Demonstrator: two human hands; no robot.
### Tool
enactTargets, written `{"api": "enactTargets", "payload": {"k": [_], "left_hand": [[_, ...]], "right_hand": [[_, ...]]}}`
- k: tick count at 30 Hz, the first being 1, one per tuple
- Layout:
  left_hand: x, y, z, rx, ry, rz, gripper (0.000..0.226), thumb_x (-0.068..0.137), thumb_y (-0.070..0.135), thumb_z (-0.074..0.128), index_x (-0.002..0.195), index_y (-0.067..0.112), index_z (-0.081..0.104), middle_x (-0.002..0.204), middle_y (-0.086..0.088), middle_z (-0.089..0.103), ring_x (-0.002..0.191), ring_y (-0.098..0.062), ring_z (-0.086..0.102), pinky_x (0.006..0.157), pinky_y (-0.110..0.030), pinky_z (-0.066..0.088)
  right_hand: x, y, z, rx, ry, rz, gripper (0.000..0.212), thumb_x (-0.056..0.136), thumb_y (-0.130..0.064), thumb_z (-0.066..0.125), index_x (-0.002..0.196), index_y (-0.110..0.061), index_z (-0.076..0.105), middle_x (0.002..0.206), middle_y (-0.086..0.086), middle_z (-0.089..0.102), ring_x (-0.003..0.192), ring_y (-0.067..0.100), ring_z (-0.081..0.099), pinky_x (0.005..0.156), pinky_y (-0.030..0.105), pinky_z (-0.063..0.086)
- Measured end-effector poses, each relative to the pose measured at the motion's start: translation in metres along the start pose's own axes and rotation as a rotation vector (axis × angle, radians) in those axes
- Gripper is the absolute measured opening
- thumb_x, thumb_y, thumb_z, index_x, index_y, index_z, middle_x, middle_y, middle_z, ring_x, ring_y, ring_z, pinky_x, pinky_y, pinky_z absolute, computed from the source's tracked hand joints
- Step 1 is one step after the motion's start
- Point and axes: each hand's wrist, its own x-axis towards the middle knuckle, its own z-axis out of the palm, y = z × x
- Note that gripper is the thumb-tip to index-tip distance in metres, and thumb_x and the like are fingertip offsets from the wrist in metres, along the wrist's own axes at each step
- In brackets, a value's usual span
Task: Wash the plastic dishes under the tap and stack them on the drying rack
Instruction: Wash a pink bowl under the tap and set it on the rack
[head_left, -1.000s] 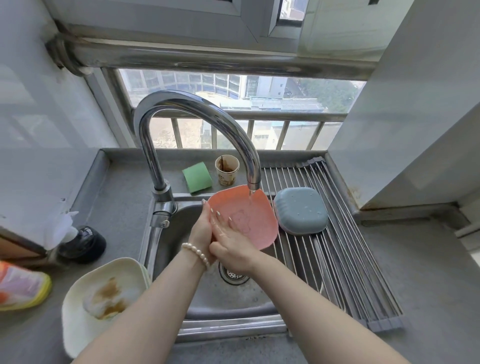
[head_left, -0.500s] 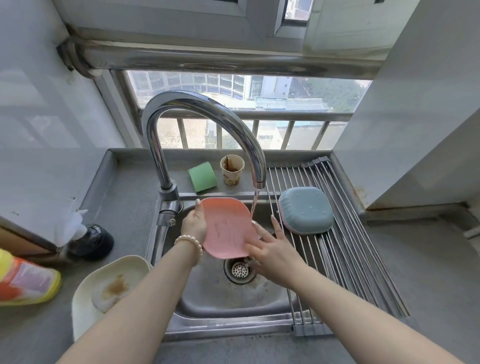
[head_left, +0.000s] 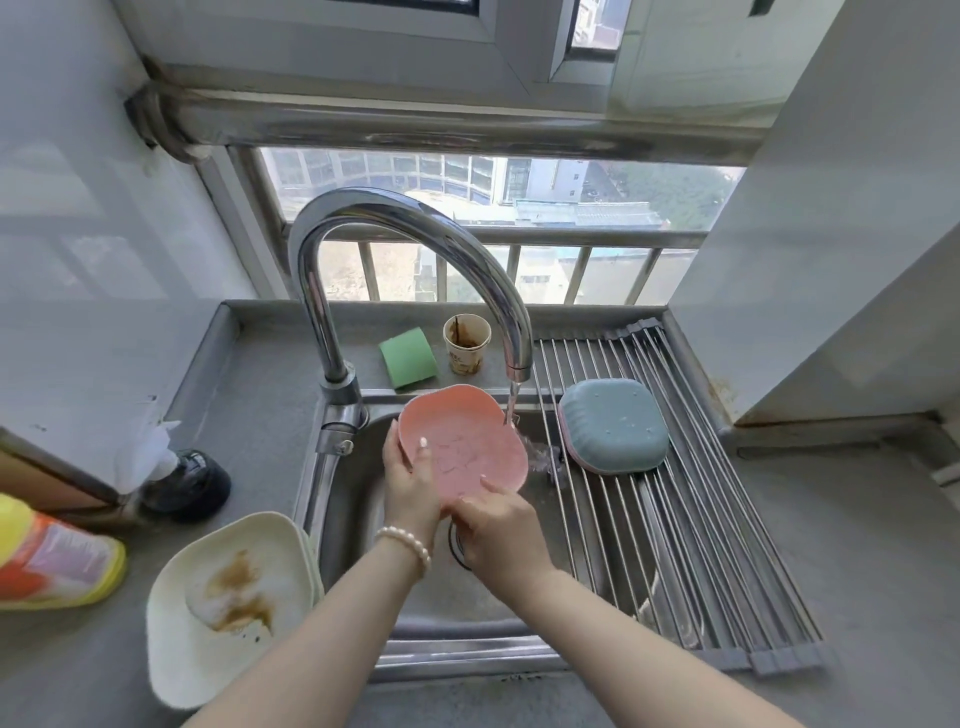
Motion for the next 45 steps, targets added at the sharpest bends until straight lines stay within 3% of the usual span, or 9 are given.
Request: {"api": "enactTargets", "payload": {"k": [2,8,15,19,26,31,36,40,45], "left_hand": [[0.008,0.010,-0.007,0.201,0.000,0.124,0.040,0.101,0.026,0.036,0.142,0.028,0.036,0.116,-0.003,0.057,0.098,-0.021,0.056,0.085,-0.044,0.052],[0.031,0.021,-0.027,0.213,-0.195,-0.135,0.035,0.099,0.019,0.044,0.129,0.035,0.051,0.116,-0.009,0.060,0.098,-0.032,0.062,0.074,-0.052,0.057],[-0.003,-0.001,-0.011,-0.229,-0.309,-0.276,0.069,0.084,-0.004,0.060,0.141,0.026,0.035,0.114,-0.020,0.063,0.078,-0.025,0.067,0.057,-0.031,0.055],[-0.011,-0.016,0.005,-0.208,-0.120,-0.108,0.054,0.096,0.013,0.052,0.143,0.029,0.033,0.135,-0.009,0.053,0.111,-0.025,0.059,0.088,-0.041,0.053],[0.000,0.003,-0.012,0.345,-0.072,0.221,0.045,0.102,0.025,0.032,0.146,0.033,0.029,0.120,0.008,0.049,0.103,-0.013,0.049,0.089,-0.031,0.044],[0.009,0.002,-0.023,0.354,-0.122,0.062,0.038,0.102,0.026,0.034,0.139,0.035,0.042,0.123,0.001,0.058,0.103,-0.025,0.060,0.089,-0.046,0.051],[0.002,0.003,-0.029,0.081,-0.234,-0.279,0.028,0.104,0.030,0.032,0.118,0.032,0.055,0.102,-0.008,0.066,0.080,-0.029,0.066,0.050,-0.034,0.054],[-0.004,-0.005,-0.031,-0.199,-0.313,-0.434,0.029,0.101,0.038,0.035,0.109,0.021,0.058,0.076,-0.006,0.070,0.048,-0.015,0.061,0.036,-0.020,0.044],[-0.010,-0.006,-0.018,-0.345,-0.266,-0.395,0.028,0.098,0.031,0.044,0.120,0.018,0.054,0.105,-0.015,0.065,0.082,-0.033,0.065,0.048,-0.039,0.055]], "right_hand": [[-0.004,0.015,-0.004,0.071,-0.037,-0.002,0.019,0.075,-0.021,0.054,0.071,-0.018,0.072,0.064,-0.005,0.069,0.057,0.019,0.063,0.057,0.031,0.055],[-0.005,0.058,-0.025,-0.453,-0.307,-0.239,0.017,0.074,-0.039,0.077,0.088,-0.029,0.073,0.111,-0.007,0.070,0.120,0.029,0.057,0.105,0.064,0.030],[0.007,0.020,-0.013,-0.194,-0.080,-0.170,0.008,0.062,-0.005,0.070,0.066,-0.012,0.069,0.065,0.003,0.070,0.066,0.019,0.069,0.090,0.044,0.053],[0.010,-0.009,-0.004,0.142,-0.077,0.158,0.021,0.074,-0.014,0.052,0.073,-0.016,0.073,0.059,0.000,0.067,0.052,0.018,0.061,0.053,0.025,0.050],[-0.006,0.029,-0.021,-0.010,-0.305,-0.001,0.045,0.091,-0.050,0.040,0.090,-0.021,0.074,0.092,-0.008,0.074,0.087,0.011,0.067,0.099,0.045,0.045],[0.009,0.043,-0.049,-0.290,-0.659,-0.001,0.081,0.087,-0.061,-0.008,0.143,-0.025,0.039,0.154,-0.009,0.029,0.147,0.019,-0.003,0.114,0.049,-0.017],[0.031,0.048,-0.044,-0.142,-0.775,0.227,0.066,0.097,-0.037,0.039,0.153,-0.024,0.007,0.160,-0.008,0.003,0.146,0.016,-0.013,0.116,0.047,-0.015],[0.034,0.040,-0.039,0.461,-0.260,0.482,0.043,0.094,-0.022,0.053,0.137,-0.017,0.049,0.153,-0.003,0.031,0.143,0.014,0.024,0.118,0.036,0.018],[0.035,0.026,-0.044,0.675,-0.057,0.709,0.054,0.097,-0.023,0.046,0.148,-0.020,0.029,0.148,-0.009,0.033,0.133,0.010,0.035,0.112,0.035,0.029]]}}
